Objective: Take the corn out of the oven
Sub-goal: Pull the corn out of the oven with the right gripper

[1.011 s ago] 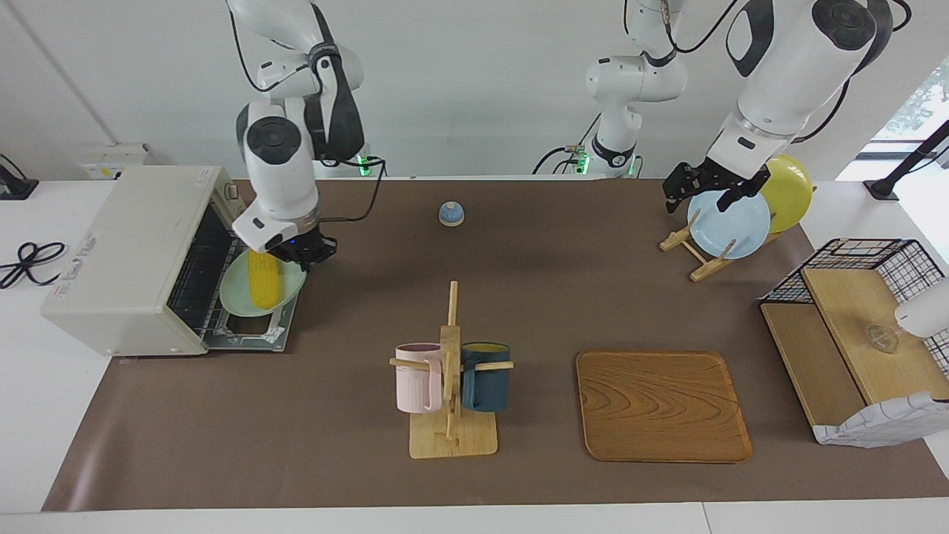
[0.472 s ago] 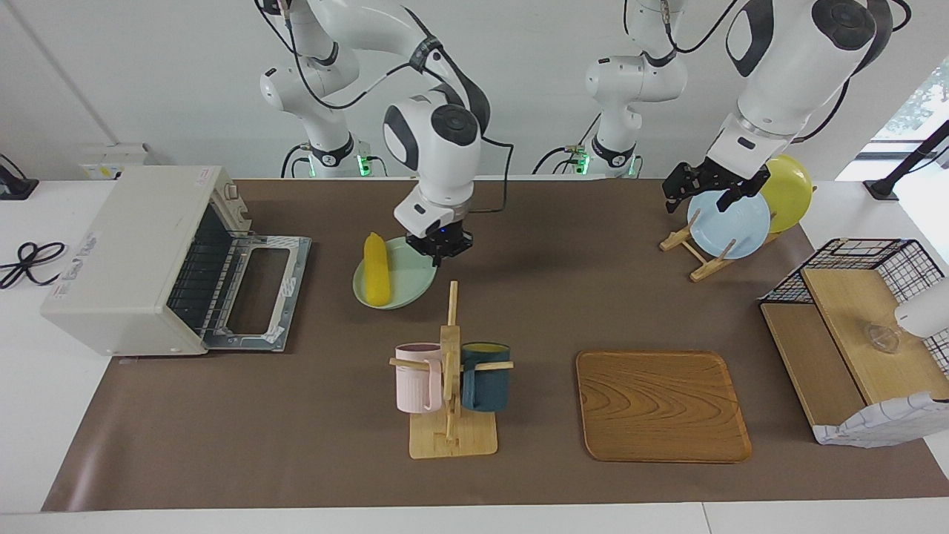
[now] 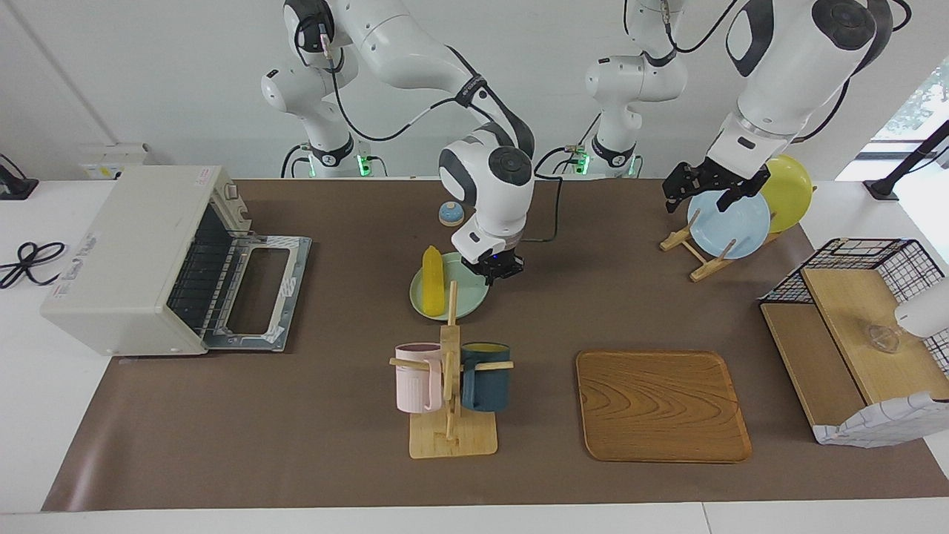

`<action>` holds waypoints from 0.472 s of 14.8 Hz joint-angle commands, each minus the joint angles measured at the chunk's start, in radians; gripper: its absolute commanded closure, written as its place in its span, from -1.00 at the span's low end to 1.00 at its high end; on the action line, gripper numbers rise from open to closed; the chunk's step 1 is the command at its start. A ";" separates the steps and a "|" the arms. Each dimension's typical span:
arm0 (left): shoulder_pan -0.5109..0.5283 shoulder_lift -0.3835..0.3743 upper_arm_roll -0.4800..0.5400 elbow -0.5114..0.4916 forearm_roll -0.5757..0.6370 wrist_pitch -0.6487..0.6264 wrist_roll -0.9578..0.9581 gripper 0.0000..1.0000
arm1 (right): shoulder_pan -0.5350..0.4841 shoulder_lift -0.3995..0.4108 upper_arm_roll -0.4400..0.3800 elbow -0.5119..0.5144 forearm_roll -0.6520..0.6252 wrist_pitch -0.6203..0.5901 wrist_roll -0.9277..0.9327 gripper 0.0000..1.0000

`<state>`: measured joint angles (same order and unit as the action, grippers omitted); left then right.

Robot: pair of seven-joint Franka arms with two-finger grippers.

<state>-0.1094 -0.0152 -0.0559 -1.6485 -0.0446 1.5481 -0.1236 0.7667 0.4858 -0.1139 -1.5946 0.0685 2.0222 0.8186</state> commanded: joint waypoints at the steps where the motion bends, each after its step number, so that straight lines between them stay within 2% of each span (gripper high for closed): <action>1: 0.011 -0.022 -0.007 -0.017 0.019 -0.003 0.002 -1.00 | -0.021 -0.010 0.003 0.025 0.042 -0.016 0.014 0.29; 3: 0.011 -0.022 -0.007 -0.017 0.019 -0.003 0.006 -1.00 | -0.042 -0.030 0.002 0.035 0.027 -0.031 -0.002 -0.23; 5: 0.011 -0.022 -0.007 -0.017 0.019 -0.002 0.002 -1.00 | -0.088 -0.084 -0.003 0.031 -0.010 -0.107 -0.096 -0.24; 6: 0.011 -0.022 -0.007 -0.017 0.019 -0.002 0.002 -1.00 | -0.121 -0.122 -0.006 0.024 -0.057 -0.158 -0.171 -0.15; 7: 0.011 -0.022 -0.005 -0.017 0.019 -0.002 0.002 -1.00 | -0.166 -0.148 -0.004 0.010 -0.090 -0.195 -0.215 0.06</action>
<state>-0.1094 -0.0152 -0.0557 -1.6485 -0.0446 1.5480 -0.1237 0.6792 0.4124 -0.1259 -1.5544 0.0301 1.8995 0.7078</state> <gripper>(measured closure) 0.000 0.423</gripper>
